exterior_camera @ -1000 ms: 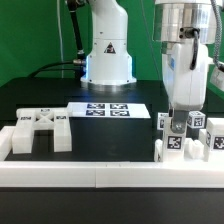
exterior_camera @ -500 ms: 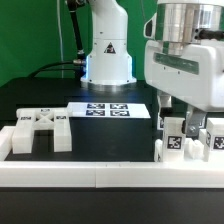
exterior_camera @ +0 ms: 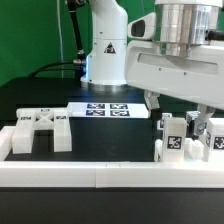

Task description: Assemble chair

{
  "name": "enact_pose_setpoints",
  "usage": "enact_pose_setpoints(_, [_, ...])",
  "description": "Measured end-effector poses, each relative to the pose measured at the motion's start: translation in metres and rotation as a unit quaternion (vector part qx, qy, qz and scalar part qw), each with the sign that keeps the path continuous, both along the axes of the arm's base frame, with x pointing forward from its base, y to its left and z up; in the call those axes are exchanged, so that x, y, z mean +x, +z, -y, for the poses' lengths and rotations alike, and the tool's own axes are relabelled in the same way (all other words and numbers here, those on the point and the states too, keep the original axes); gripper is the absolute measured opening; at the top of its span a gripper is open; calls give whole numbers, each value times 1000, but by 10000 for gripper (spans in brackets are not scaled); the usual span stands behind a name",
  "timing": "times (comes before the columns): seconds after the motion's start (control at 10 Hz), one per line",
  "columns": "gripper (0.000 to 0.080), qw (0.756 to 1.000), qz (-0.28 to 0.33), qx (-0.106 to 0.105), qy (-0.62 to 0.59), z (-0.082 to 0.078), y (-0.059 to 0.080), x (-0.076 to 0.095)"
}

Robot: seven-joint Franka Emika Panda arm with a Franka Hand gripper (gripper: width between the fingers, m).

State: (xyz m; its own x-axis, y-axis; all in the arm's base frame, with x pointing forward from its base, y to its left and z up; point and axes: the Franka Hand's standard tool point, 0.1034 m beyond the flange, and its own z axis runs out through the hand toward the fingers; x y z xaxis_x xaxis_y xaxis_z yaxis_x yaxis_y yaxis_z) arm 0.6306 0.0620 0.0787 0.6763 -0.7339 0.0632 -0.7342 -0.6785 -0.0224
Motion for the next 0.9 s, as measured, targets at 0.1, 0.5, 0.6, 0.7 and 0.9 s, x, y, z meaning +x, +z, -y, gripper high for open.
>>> enact_pose_setpoints(0.1, [649,999,-1,-2,32,0,0,0])
enact_pose_setpoints(0.5, [649,986,-7,-15,167,1,0,0])
enact_pose_setpoints(0.6, [649,982,-8,-16,186,1,-1,0])
enact_pose_setpoints(0.7, [649,972,-11,-19,232,2,-2,-1])
enact_pose_setpoints(0.9, [649,961,-14,-22,276,3,-4,-1])
